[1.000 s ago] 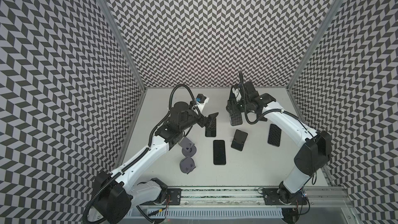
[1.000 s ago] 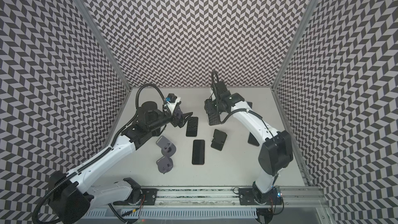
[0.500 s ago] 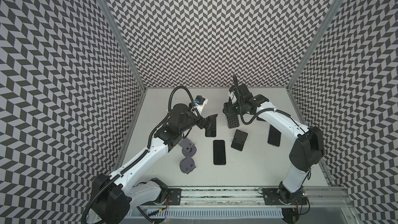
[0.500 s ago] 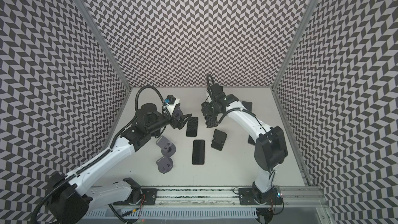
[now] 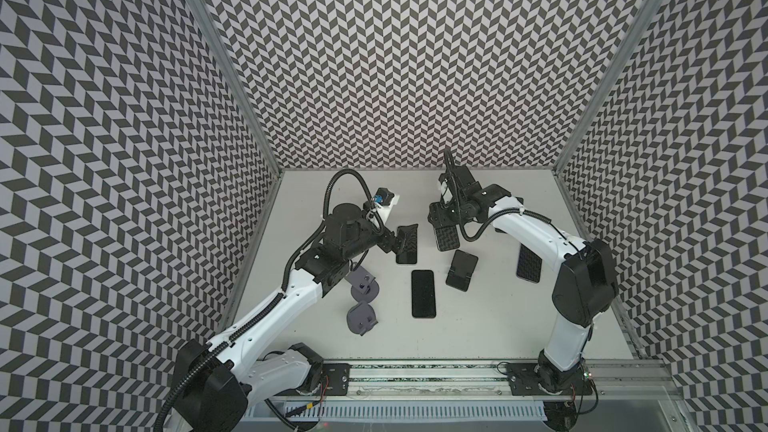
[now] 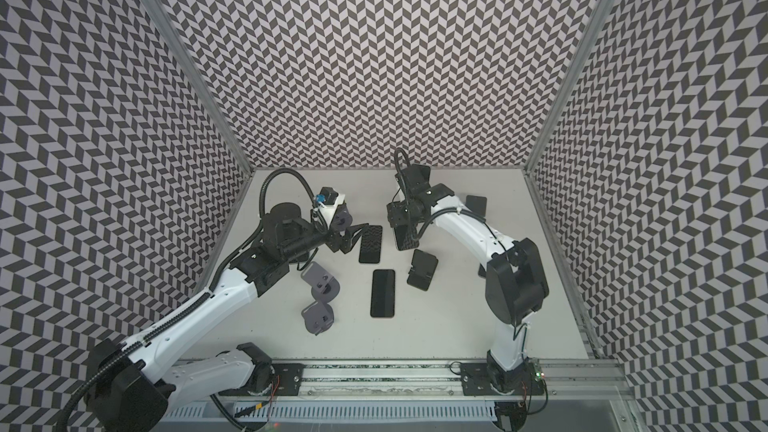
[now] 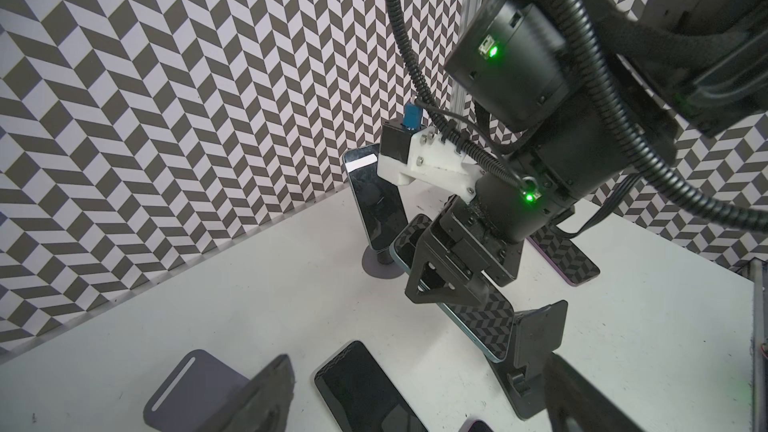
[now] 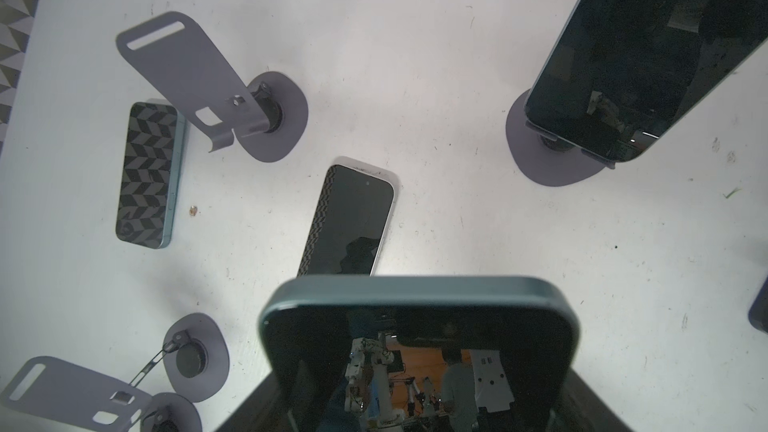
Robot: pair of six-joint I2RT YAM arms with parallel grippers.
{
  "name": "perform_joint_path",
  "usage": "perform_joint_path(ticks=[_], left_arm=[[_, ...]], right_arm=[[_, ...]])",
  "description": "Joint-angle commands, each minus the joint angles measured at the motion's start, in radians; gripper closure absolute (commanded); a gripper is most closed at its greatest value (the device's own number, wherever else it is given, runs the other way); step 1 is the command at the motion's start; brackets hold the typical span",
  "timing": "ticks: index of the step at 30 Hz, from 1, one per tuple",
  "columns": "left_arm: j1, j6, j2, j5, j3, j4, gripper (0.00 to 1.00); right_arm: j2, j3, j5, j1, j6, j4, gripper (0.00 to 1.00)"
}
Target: Remove the phone from the phone stand
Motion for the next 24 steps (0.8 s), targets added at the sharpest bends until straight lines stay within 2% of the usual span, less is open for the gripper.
perform_joint_path(ticks=[1, 24], left_arm=[[0.0, 0.018, -0.016, -0.003, -0.01, -0.01, 0.06], [0.006, 0.024, -0.036, 0.0, -0.028, -0.007, 0.06]], right_arm=[[0.005, -0.006, 0.017, 0.008, 0.009, 0.056, 0.4], [0.027, -0.069, 0.036, 0.018, 0.026, 0.067, 0.39]])
